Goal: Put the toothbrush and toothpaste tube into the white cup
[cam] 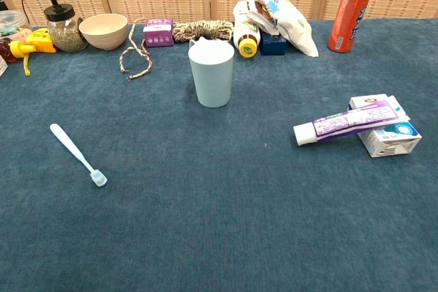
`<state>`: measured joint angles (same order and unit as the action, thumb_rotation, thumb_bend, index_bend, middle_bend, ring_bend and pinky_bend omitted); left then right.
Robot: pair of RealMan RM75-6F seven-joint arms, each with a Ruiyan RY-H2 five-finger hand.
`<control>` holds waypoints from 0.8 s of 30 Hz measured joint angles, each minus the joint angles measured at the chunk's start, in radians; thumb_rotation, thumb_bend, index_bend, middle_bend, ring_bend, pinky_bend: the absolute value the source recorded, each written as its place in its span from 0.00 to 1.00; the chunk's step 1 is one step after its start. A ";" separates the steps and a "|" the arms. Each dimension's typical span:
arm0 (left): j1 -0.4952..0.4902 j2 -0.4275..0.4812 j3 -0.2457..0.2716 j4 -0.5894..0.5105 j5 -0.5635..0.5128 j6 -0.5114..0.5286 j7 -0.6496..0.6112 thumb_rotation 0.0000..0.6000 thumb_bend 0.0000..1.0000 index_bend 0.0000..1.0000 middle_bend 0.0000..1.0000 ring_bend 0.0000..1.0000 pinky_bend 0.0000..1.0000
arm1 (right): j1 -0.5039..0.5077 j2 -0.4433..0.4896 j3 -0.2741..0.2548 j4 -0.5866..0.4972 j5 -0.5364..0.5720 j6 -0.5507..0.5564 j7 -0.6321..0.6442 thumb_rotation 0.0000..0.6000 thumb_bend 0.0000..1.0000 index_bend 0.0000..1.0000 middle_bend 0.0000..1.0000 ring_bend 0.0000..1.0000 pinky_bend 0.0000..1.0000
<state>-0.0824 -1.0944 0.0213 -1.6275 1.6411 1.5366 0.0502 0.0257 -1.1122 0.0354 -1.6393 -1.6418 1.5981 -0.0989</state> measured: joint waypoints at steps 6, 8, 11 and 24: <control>-0.002 -0.005 0.003 0.004 0.001 -0.010 0.011 1.00 0.00 0.00 0.00 0.00 0.00 | 0.002 -0.001 -0.001 0.000 0.001 -0.006 -0.002 1.00 0.00 0.00 0.00 0.00 0.00; -0.009 -0.005 0.003 0.008 0.007 -0.017 0.011 1.00 0.00 0.00 0.00 0.00 0.00 | 0.004 -0.002 0.000 -0.002 0.002 -0.007 0.000 1.00 0.00 0.00 0.00 0.00 0.00; -0.035 -0.007 -0.004 0.034 0.021 -0.036 -0.006 1.00 0.00 0.00 0.00 0.00 0.00 | 0.006 -0.003 0.002 -0.003 0.006 -0.012 -0.003 1.00 0.00 0.00 0.00 0.00 0.00; -0.272 -0.104 -0.011 0.439 0.174 -0.208 -0.212 1.00 0.19 0.10 0.00 0.00 0.00 | 0.009 -0.012 0.008 -0.002 0.026 -0.022 -0.027 1.00 0.00 0.00 0.00 0.00 0.00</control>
<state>-0.3547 -1.1989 0.0098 -1.1882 1.8153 1.3282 -0.1615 0.0343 -1.1241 0.0434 -1.6409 -1.6159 1.5758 -0.1254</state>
